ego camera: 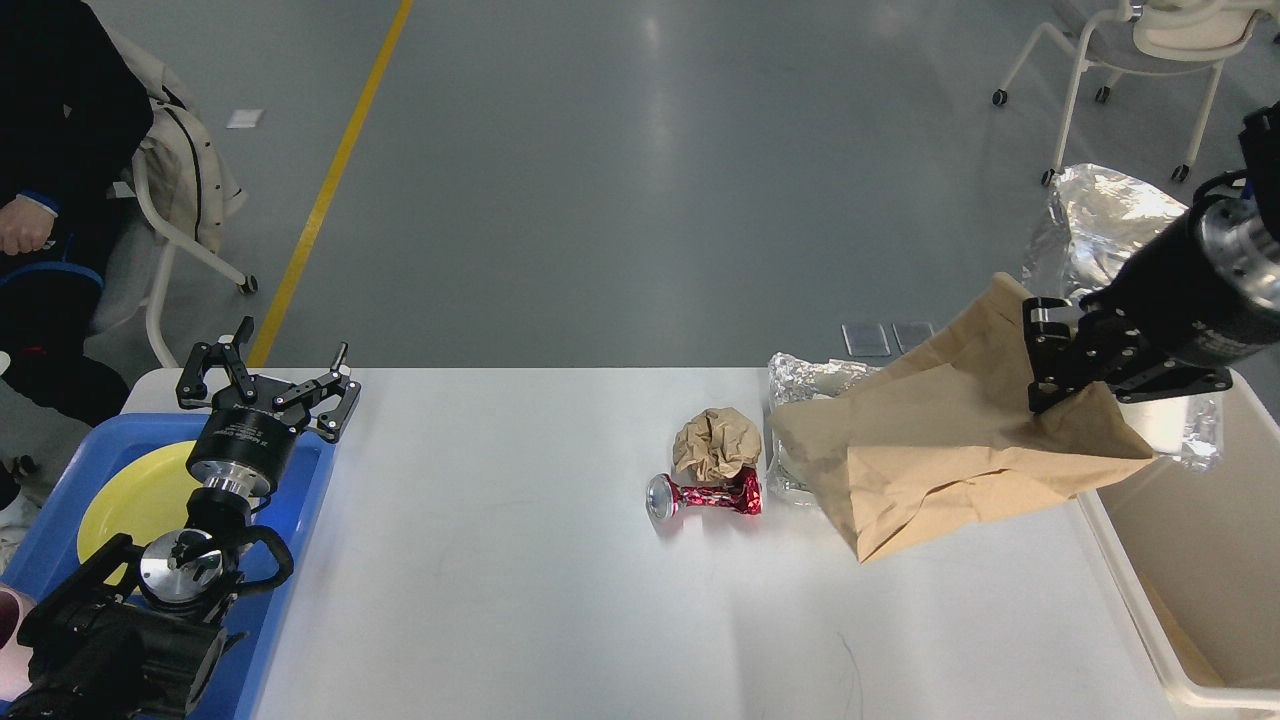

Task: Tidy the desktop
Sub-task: 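Drop the paper bag into the white bin with the right gripper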

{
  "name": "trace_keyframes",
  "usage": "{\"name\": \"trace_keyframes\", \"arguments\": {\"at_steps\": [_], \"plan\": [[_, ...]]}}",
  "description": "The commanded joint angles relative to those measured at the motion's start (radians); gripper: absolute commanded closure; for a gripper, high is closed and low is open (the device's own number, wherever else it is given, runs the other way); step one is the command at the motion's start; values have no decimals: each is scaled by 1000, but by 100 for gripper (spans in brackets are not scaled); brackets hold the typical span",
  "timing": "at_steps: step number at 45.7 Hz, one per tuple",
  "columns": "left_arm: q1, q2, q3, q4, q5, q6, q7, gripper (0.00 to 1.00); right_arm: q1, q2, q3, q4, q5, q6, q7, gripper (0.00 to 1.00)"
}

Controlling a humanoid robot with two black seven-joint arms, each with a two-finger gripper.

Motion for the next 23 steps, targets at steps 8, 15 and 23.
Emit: {"name": "trace_keyframes", "arguments": {"at_steps": [8, 15, 23], "plan": [[0, 1, 0, 0, 0, 0, 0, 3, -406, -105, -84, -261, 28, -233, 0, 100], [0, 0, 0, 0, 0, 0, 0, 3, -630, -145, -84, -378, 155, -347, 0, 100], [0, 1, 0, 0, 2, 0, 0, 3, -854, -168, -84, -542, 290, -454, -2, 100]]}}
